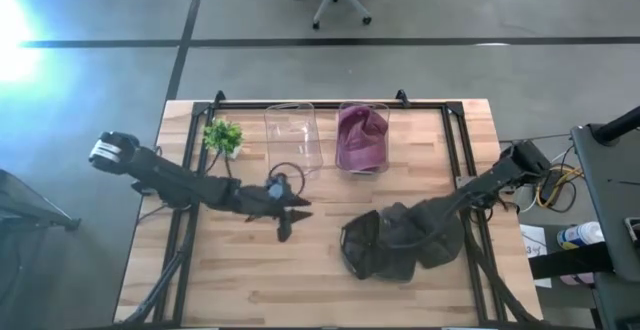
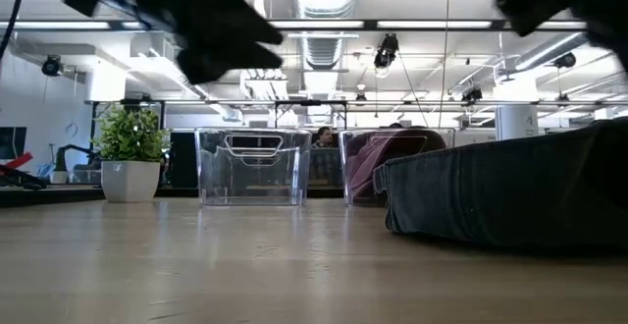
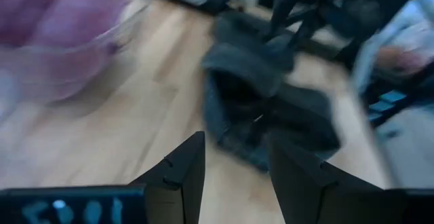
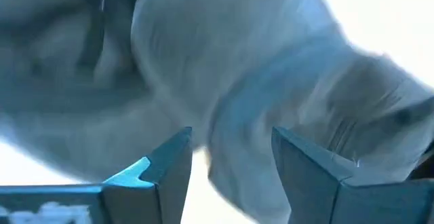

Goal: Pick & Place hat
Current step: Put the left black cap into the left transparent bin

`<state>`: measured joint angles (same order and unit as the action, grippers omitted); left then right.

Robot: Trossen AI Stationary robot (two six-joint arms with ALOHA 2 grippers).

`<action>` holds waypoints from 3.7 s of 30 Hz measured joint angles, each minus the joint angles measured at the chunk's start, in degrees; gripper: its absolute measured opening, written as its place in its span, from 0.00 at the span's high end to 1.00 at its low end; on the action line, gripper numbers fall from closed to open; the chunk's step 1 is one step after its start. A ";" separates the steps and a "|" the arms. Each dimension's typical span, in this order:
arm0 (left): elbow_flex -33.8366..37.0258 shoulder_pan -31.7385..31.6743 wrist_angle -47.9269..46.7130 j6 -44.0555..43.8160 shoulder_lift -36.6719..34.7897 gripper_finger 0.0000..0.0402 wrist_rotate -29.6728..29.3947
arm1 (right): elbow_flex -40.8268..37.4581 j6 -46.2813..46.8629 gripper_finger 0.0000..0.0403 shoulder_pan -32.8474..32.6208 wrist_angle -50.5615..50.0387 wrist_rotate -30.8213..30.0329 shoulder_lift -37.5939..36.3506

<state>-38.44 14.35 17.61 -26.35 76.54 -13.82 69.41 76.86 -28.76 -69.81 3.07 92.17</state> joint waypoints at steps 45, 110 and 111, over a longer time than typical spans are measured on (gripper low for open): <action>-19.28 6.63 -38.27 -0.68 15.01 0.63 -0.28 | 11.07 -18.54 0.55 -14.97 22.01 -18.25 20.11; 15.42 7.29 46.10 -41.52 -17.48 0.63 -41.77 | -11.20 -37.63 0.97 24.62 134.94 -33.30 -2.73; 15.48 5.93 46.46 -42.44 -17.26 0.63 -40.47 | -10.78 -37.61 0.97 25.34 134.98 -32.65 -2.44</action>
<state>-22.96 20.27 64.07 -68.79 59.28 -54.29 58.64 39.24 -3.41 65.17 -29.58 89.74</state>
